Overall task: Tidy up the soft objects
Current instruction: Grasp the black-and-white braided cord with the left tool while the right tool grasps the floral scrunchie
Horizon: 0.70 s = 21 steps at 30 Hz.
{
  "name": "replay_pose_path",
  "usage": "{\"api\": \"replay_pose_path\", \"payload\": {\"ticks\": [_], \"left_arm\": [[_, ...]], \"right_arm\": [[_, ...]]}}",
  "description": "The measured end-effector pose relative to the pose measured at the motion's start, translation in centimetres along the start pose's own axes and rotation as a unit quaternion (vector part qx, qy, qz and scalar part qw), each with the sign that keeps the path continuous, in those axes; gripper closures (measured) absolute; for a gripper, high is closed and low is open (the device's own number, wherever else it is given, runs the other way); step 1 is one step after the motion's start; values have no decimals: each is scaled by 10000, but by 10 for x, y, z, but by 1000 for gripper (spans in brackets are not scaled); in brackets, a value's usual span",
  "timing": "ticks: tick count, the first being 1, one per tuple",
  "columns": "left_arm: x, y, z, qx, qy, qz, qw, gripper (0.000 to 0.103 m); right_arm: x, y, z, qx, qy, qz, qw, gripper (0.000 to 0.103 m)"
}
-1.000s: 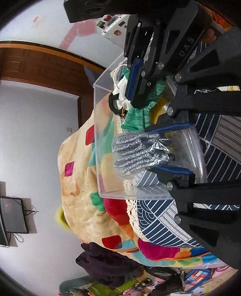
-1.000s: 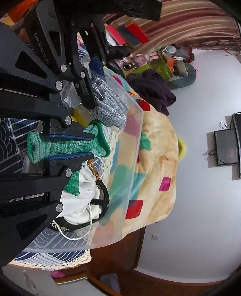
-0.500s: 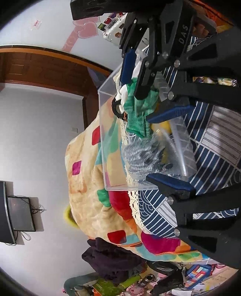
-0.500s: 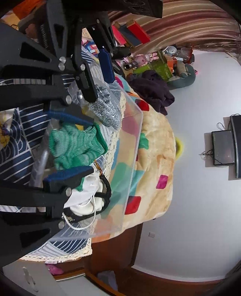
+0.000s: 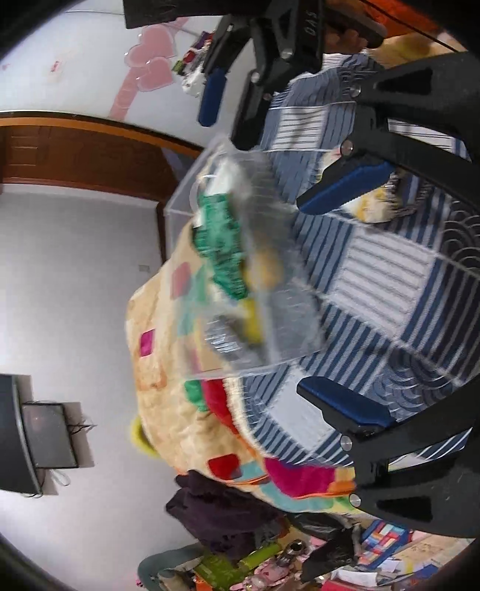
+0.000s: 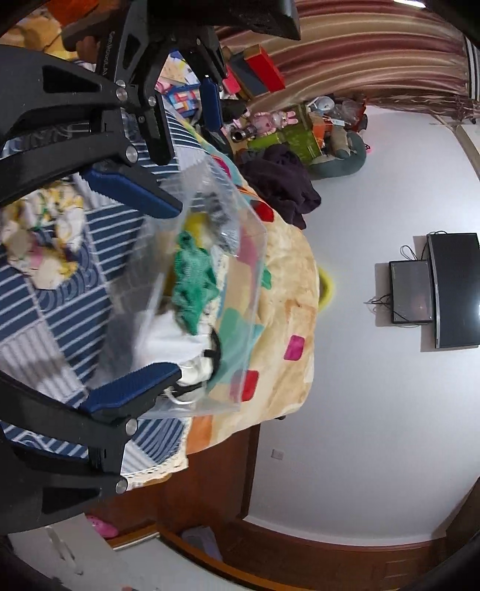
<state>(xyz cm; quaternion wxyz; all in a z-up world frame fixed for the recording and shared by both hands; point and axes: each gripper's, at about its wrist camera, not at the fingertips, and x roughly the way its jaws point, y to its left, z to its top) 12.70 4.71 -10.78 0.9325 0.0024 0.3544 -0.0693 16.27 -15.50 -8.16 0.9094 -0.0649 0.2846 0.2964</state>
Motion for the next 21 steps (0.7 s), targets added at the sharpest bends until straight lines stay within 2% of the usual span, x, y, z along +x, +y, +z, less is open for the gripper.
{"api": "replay_pose_path", "payload": {"ticks": [6, 10, 16, 17, 19, 21], "left_arm": [[8, -4, -36, -103, 487, -168, 9986, 13], [15, -11, -54, -181, 771, -453, 9958, 13], [21, -24, -67, -144, 855, -569, 9946, 16], [21, -27, -67, -106, 821, -510, 9953, 18], [22, -33, -67, -17, 764, -493, 9959, 31], [22, -37, -67, 80, 702, -498, 9963, 54]], "right_arm": [[1, 6, -24, -144, 273, -106, 9995, 24], [8, 7, -41, -124, 524, -71, 9985, 24], [13, 7, -60, 93, 856, 86, 9962, 24], [13, 7, -62, 126, 889, 111, 9959, 24], [12, 7, -70, 195, 939, 168, 9952, 24], [11, 9, -73, 243, 982, 229, 9946, 24]]}}
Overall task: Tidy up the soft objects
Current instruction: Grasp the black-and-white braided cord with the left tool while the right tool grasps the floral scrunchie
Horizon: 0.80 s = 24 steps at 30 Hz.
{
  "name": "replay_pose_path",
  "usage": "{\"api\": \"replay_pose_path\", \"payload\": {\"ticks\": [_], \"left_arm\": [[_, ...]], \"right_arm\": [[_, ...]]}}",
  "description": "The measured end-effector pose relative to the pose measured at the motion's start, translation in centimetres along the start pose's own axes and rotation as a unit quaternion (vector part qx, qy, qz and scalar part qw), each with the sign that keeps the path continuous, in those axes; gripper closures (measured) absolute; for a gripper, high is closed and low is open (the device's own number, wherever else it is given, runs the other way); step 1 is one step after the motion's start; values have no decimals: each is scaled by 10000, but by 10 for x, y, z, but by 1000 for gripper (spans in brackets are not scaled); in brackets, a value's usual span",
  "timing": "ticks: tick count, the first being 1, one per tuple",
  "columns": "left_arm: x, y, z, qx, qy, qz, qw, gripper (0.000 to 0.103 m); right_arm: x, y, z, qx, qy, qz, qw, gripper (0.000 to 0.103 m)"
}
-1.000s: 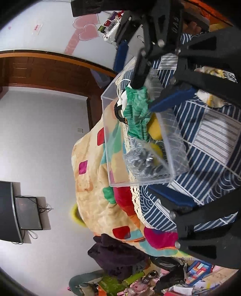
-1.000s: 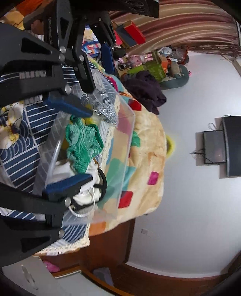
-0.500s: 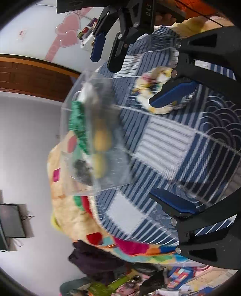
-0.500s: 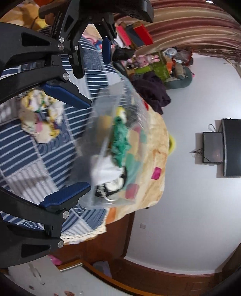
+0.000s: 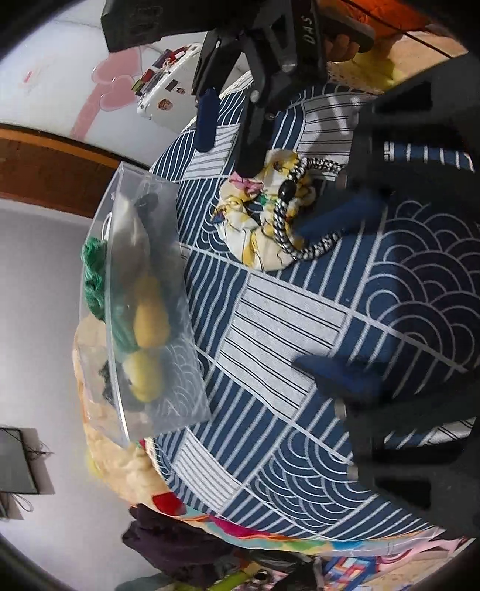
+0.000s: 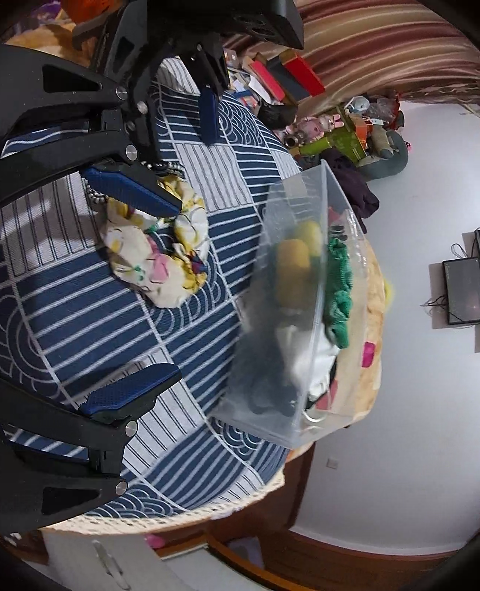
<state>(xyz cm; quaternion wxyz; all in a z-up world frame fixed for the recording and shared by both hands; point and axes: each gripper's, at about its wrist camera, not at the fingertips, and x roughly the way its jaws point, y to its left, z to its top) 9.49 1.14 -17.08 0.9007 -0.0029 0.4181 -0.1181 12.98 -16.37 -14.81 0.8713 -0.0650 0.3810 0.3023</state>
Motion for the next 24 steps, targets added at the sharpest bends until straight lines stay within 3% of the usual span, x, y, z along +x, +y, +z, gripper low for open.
{"api": "replay_pose_path", "payload": {"ticks": [6, 7, 17, 21, 24], "left_arm": [[0, 4, -1, -84, -97, -8, 9999, 93], [-2, 8, 0, -115, -97, -13, 9999, 96], [-23, 29, 2, -368, -332, 80, 9987, 98], [-31, 32, 5, -396, -464, 89, 9981, 98], [-35, 33, 8, -423, -550, 87, 9976, 98]], "right_arm": [[3, 2, -5, 88, 113, 238, 9996, 24], [3, 3, -6, 98, 128, 261, 9995, 24], [11, 12, -9, 120, 335, 676, 9971, 24], [20, 19, -13, -71, 433, 516, 9977, 24], [19, 22, -14, -217, 398, 325, 9984, 47]]}}
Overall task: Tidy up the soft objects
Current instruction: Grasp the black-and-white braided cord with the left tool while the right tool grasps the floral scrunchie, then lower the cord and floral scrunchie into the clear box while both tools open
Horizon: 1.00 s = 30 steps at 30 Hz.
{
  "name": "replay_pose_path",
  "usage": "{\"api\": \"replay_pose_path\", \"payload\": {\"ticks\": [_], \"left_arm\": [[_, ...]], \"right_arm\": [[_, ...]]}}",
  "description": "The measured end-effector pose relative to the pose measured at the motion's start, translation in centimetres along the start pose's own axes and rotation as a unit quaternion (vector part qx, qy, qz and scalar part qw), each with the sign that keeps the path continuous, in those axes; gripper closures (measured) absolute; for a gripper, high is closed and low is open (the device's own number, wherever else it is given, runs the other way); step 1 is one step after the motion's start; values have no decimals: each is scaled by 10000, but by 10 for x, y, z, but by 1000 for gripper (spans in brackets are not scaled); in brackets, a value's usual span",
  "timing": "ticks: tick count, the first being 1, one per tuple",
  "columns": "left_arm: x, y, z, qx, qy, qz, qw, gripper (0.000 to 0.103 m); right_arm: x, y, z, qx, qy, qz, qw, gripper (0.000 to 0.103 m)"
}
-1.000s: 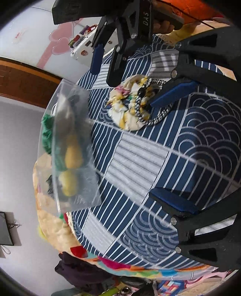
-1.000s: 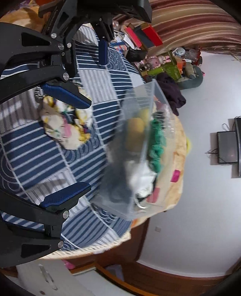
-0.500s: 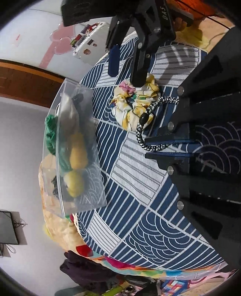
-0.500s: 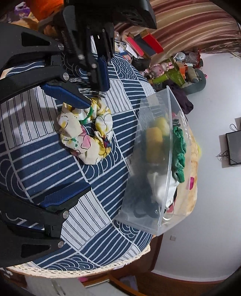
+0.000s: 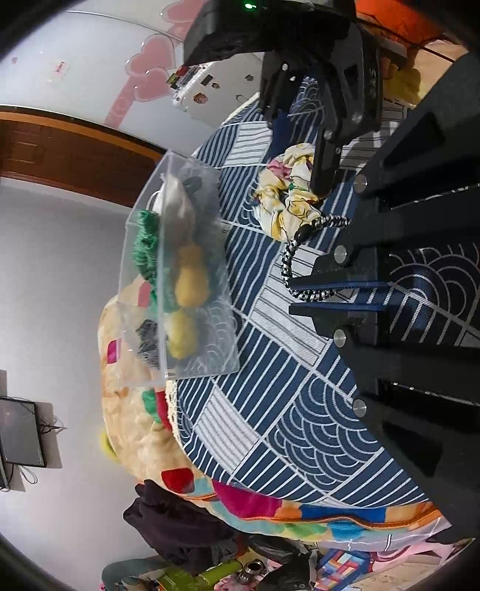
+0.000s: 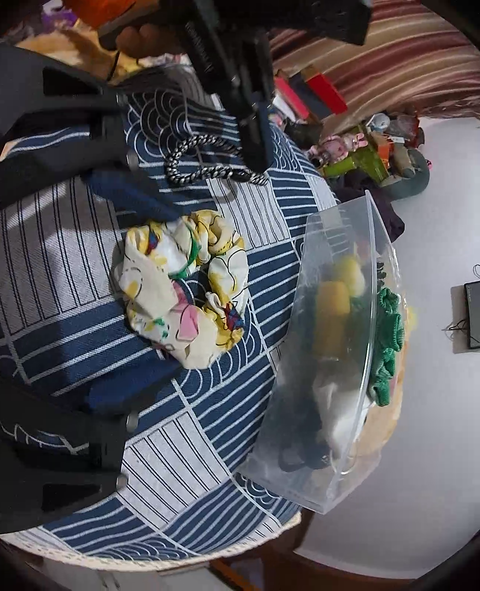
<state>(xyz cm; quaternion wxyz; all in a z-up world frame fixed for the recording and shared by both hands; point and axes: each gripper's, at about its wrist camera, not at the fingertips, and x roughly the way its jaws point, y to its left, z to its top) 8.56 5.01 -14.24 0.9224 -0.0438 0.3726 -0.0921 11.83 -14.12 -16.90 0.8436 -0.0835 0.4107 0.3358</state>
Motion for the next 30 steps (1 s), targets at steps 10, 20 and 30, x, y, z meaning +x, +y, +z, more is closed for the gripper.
{"api": "replay_pose_path", "payload": {"ticks": [10, 20, 30], "left_arm": [[-8, 4, 13, -65, -241, 55, 9997, 99], [-17, 7, 30, -74, -464, 69, 9989, 101], [-1, 15, 29, -269, -37, -233, 9994, 100]], "right_arm": [[-17, -10, 3, 116, -322, -87, 9994, 82], [-57, -23, 21, 317, -1028, -246, 9939, 83], [-75, -31, 32, 500, -1433, -393, 9876, 83]]}}
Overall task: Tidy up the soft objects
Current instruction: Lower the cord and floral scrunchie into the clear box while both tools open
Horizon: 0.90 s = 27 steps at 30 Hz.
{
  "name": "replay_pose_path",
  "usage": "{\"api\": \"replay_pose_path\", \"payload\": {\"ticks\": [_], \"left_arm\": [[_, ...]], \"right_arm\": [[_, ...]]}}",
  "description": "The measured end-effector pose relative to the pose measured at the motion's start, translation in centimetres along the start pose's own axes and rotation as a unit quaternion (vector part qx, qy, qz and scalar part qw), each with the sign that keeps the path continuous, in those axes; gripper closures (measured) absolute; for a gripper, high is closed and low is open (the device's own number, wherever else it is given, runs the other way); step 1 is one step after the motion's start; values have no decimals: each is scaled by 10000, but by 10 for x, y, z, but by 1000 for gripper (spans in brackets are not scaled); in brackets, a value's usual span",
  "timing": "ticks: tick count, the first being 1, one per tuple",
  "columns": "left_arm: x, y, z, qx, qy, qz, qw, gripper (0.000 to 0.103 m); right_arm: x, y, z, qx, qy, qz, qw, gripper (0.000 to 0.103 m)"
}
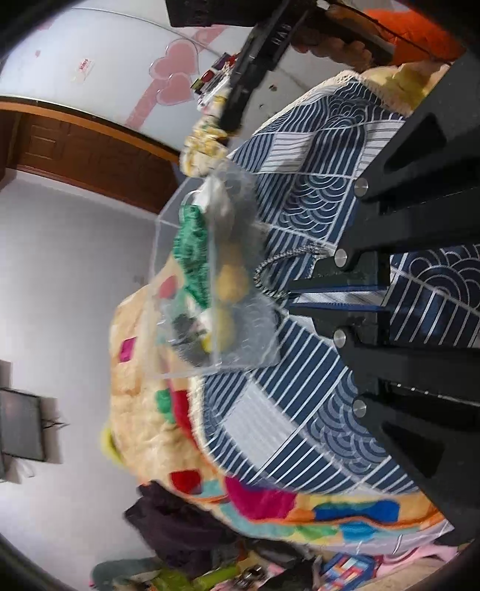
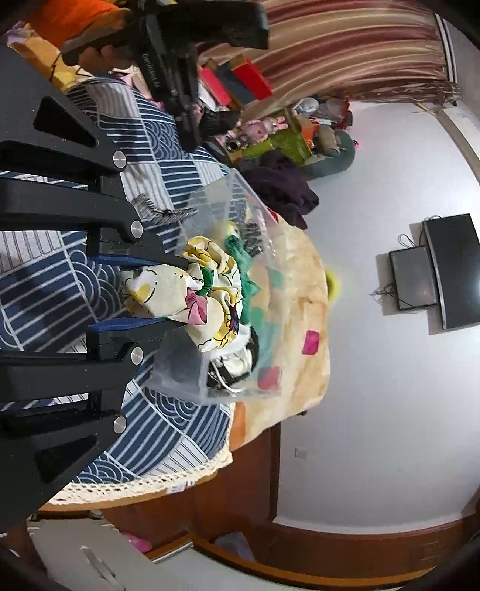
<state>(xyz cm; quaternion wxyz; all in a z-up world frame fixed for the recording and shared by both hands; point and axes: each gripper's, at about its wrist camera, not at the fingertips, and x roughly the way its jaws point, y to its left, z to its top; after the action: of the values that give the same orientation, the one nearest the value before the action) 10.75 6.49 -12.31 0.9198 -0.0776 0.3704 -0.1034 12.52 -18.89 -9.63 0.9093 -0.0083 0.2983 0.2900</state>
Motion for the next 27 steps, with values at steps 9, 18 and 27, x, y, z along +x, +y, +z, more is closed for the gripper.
{"api": "replay_pose_path", "payload": {"ticks": [9, 18, 27], "left_arm": [[45, -19, -1, 120, 514, -143, 9985, 53], [87, -43, 12, 384, 863, -85, 9955, 36], [93, -41, 6, 679, 776, 274, 9943, 89]], "right_arm": [[-6, -10, 12, 83, -148, -80, 9998, 83], [-1, -15, 11, 167, -97, -70, 9998, 83], [-4, -21, 27, 161, -307, -156, 9993, 83]]}}
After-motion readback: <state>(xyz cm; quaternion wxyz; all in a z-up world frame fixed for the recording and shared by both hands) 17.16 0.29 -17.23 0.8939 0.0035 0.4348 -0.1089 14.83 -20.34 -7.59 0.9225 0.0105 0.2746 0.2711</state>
